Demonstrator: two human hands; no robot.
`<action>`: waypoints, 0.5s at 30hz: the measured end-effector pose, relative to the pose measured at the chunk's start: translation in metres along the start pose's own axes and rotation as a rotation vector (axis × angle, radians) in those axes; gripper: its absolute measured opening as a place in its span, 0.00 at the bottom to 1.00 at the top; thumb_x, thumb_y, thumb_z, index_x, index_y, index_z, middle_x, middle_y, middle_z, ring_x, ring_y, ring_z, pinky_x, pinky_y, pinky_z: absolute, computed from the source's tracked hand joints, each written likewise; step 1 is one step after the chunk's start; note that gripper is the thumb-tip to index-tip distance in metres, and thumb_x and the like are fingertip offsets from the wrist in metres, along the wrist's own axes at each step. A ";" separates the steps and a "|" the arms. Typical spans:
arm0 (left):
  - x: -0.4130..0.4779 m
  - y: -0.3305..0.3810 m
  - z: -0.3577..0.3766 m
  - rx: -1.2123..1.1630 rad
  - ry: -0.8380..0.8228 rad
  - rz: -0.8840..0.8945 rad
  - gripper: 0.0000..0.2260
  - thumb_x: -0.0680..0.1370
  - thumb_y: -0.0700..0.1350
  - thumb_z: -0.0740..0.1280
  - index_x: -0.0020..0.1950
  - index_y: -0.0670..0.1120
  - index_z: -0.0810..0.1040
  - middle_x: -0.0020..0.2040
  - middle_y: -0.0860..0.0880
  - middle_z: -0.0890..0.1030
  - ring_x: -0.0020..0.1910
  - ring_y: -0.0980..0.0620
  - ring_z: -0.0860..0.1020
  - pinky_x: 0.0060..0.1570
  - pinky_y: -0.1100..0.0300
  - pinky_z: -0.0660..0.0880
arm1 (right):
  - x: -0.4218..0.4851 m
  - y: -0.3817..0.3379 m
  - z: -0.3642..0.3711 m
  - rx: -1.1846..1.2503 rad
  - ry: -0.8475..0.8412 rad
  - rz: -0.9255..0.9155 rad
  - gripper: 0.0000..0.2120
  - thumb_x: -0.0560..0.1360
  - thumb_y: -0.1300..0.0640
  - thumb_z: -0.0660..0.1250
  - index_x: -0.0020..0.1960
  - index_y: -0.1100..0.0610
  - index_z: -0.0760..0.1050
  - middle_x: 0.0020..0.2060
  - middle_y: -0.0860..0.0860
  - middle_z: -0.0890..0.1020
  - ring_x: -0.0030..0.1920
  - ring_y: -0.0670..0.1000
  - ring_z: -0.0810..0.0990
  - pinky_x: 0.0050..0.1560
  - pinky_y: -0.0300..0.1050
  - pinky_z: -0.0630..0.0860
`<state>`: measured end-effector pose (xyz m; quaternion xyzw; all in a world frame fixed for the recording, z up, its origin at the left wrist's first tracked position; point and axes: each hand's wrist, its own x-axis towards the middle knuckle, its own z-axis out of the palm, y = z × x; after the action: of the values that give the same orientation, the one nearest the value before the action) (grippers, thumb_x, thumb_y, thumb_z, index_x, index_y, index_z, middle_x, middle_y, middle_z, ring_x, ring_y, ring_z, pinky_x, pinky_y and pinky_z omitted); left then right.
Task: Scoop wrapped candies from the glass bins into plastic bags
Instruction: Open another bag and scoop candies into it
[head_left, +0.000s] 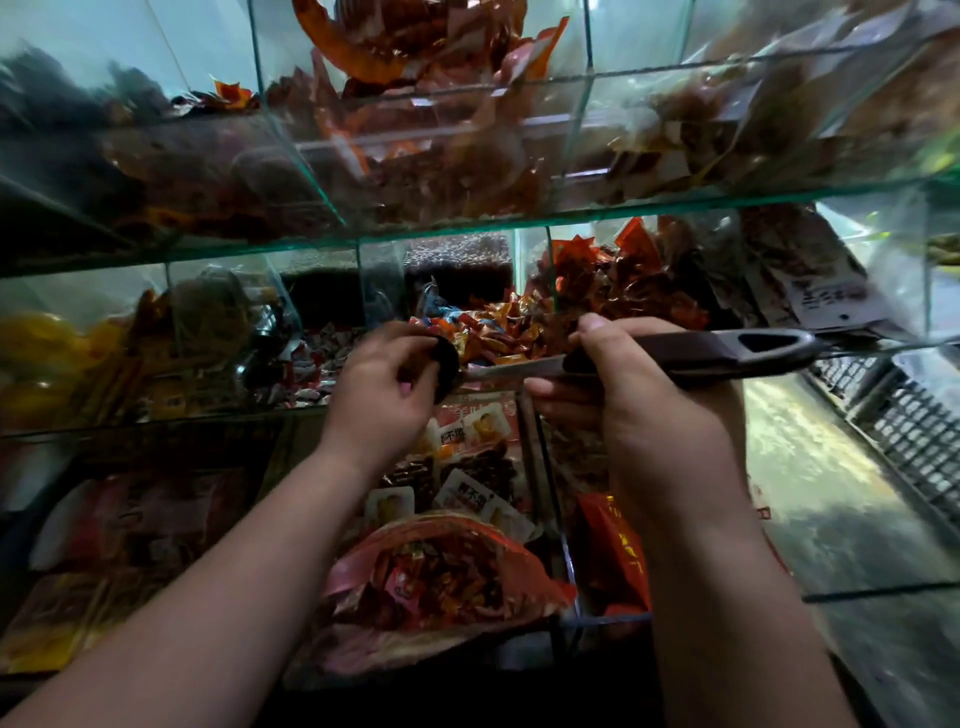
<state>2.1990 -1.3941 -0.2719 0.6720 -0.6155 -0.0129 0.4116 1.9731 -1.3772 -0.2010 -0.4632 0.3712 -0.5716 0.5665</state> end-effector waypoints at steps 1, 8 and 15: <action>0.014 -0.003 0.005 0.018 -0.016 -0.012 0.11 0.79 0.49 0.68 0.59 0.48 0.83 0.58 0.58 0.75 0.58 0.55 0.76 0.60 0.61 0.73 | 0.008 0.000 0.004 0.006 0.029 0.000 0.14 0.80 0.53 0.69 0.36 0.48 0.82 0.35 0.54 0.87 0.37 0.56 0.89 0.36 0.44 0.84; 0.099 -0.008 0.036 0.104 -0.244 -0.154 0.20 0.80 0.57 0.66 0.68 0.48 0.77 0.66 0.46 0.79 0.64 0.47 0.77 0.64 0.47 0.74 | 0.061 0.025 0.023 -0.496 -0.046 -0.391 0.08 0.81 0.54 0.69 0.44 0.45 0.81 0.40 0.44 0.85 0.43 0.40 0.84 0.46 0.36 0.81; 0.062 -0.012 0.029 -0.100 -0.076 -0.381 0.26 0.78 0.56 0.69 0.75 0.54 0.69 0.73 0.50 0.73 0.68 0.50 0.73 0.59 0.58 0.70 | 0.054 0.044 -0.001 -0.786 -0.316 -0.643 0.06 0.80 0.59 0.71 0.55 0.58 0.83 0.50 0.51 0.84 0.51 0.50 0.83 0.52 0.51 0.81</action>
<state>2.2088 -1.4632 -0.2675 0.7541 -0.4910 -0.1464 0.4109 1.9894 -1.4345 -0.2376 -0.8115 0.3069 -0.4573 0.1952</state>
